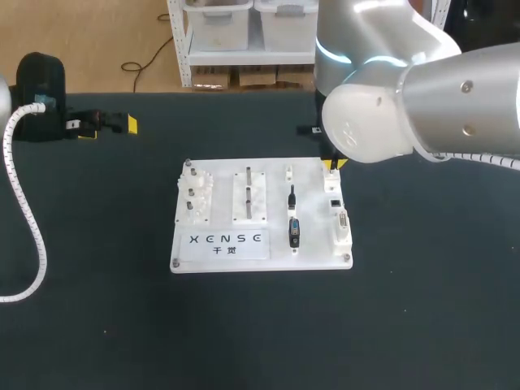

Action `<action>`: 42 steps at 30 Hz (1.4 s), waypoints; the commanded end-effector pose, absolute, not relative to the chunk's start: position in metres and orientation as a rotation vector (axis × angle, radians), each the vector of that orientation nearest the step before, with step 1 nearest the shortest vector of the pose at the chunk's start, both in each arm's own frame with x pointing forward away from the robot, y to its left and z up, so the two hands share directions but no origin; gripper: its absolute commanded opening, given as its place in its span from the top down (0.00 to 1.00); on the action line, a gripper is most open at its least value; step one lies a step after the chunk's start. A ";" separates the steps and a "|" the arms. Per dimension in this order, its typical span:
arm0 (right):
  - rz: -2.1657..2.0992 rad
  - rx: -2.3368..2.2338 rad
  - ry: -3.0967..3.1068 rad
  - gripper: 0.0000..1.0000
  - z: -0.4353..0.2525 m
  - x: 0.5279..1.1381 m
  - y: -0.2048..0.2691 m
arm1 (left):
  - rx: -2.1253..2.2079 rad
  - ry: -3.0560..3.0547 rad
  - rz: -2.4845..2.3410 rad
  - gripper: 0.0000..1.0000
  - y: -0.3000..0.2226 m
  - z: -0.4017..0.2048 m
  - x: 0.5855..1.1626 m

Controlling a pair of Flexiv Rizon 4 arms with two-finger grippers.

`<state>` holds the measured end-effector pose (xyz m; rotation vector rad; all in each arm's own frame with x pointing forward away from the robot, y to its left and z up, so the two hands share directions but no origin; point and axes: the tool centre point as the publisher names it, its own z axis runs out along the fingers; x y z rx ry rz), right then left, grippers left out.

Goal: Insert the USB connector, Ethernet cable, and multi-pin plug into their matching sockets one by one.

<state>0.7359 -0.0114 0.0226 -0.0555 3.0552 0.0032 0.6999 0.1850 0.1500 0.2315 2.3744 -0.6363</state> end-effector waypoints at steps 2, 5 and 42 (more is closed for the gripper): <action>0.000 -0.044 3.064 1.00 0.018 0.735 -0.014 | 0.231 2.374 -0.636 0.00 0.185 0.150 0.700; 0.001 -0.038 3.071 1.00 0.016 0.736 -0.014 | 0.231 2.374 -0.636 0.00 0.185 0.150 0.700; -0.005 -0.106 2.964 0.00 0.076 0.736 -0.001 | 0.231 2.374 -0.636 0.00 0.185 0.150 0.700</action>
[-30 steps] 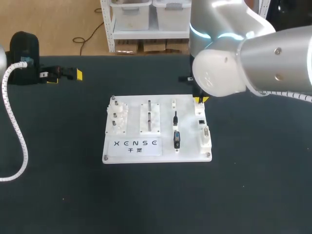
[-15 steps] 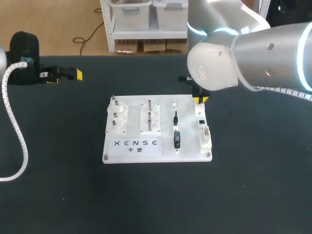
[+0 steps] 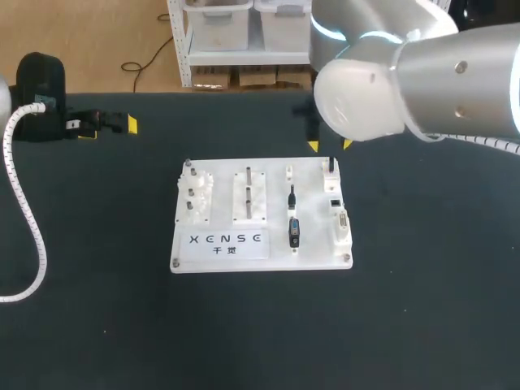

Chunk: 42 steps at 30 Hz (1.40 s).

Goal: Insert the USB connector, Ethernet cable, and multi-pin plug into their matching sockets one by one.

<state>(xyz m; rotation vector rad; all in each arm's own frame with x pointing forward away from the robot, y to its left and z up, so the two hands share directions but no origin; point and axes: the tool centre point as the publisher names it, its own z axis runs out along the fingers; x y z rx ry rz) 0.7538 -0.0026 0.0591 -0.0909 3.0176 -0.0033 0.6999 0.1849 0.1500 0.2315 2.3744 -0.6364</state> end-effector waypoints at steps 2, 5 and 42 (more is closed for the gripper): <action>0.003 -0.133 2.954 0.00 0.082 0.731 0.007 | 0.231 2.374 -0.636 0.00 0.185 0.150 0.700; 0.016 -0.179 2.954 0.00 0.085 0.721 0.020 | 0.231 2.374 -0.636 0.00 0.185 0.150 0.700; 0.188 -0.335 3.032 0.00 0.032 0.646 0.045 | 0.231 2.374 -0.636 0.00 0.185 0.150 0.700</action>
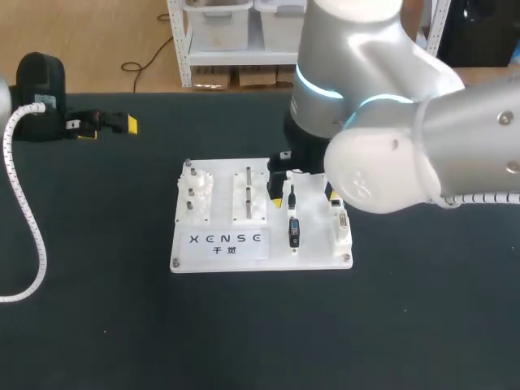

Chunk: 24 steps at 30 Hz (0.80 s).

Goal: Insert the USB connector, Ethernet cable, and multi-pin plug into their matching sockets one by one.

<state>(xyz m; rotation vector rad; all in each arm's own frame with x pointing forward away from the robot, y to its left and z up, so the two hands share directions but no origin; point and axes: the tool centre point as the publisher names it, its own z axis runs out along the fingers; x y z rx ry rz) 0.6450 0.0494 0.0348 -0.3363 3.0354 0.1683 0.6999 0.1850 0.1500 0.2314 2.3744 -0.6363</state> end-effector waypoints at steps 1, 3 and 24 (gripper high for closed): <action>0.188 -0.335 3.032 0.00 0.032 0.646 0.045 | 0.231 2.374 -0.636 0.00 0.185 0.150 0.700; 0.188 -0.335 3.032 0.00 0.032 0.646 0.045 | 0.231 2.374 -0.636 0.00 0.185 0.150 0.700; 0.134 -0.298 3.030 0.00 0.031 0.645 0.045 | 0.231 2.374 -0.636 0.00 0.185 0.150 0.700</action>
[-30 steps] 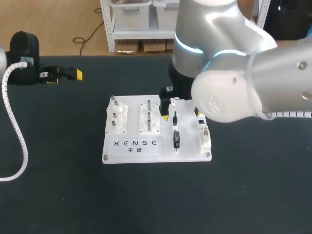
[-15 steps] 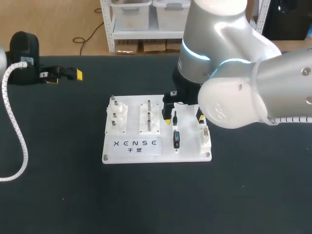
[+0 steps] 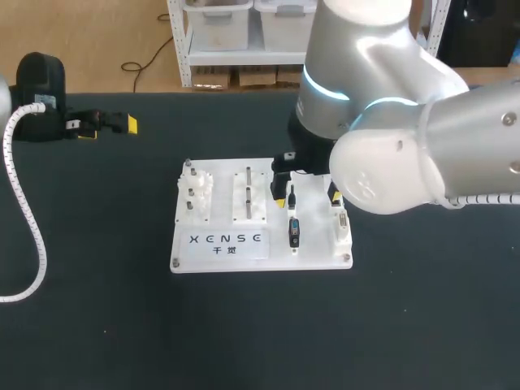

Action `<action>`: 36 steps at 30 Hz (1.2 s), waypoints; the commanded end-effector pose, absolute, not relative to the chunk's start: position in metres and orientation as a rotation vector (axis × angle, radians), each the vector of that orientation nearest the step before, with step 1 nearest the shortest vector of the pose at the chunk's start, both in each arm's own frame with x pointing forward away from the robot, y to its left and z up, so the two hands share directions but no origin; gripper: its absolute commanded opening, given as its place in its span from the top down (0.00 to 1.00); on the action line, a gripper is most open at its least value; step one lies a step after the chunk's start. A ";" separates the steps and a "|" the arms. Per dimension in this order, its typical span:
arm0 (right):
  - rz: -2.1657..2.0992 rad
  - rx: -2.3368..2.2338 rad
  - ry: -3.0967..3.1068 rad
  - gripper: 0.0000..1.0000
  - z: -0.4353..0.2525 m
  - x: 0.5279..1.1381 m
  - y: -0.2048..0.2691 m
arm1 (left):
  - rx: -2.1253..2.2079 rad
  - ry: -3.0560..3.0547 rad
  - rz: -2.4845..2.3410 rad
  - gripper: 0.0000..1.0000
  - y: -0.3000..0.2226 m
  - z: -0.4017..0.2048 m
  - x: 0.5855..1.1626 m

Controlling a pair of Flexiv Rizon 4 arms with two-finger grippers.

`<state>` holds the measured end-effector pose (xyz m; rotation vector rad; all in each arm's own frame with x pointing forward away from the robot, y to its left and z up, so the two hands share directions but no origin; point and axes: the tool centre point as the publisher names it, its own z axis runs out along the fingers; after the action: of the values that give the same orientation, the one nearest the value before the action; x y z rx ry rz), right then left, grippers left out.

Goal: Insert the USB connector, Ethernet cable, and multi-pin plug into their matching sockets one by one.

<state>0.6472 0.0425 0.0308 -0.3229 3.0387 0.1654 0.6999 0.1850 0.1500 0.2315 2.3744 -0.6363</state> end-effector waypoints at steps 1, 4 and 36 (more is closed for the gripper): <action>0.124 -0.289 3.030 0.00 0.030 0.645 0.045 | 0.231 2.374 -0.636 0.00 0.185 0.150 0.700; 0.093 -0.246 3.031 0.00 0.030 0.645 0.046 | 0.231 2.374 -0.636 0.00 0.185 0.150 0.700; 0.040 -0.186 3.053 0.58 0.020 0.655 0.055 | 0.231 2.374 -0.636 0.00 0.185 0.150 0.700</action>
<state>0.6542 0.0528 0.0208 -0.1873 3.0523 0.0458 0.6999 0.1850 0.1500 0.2315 2.3744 -0.6363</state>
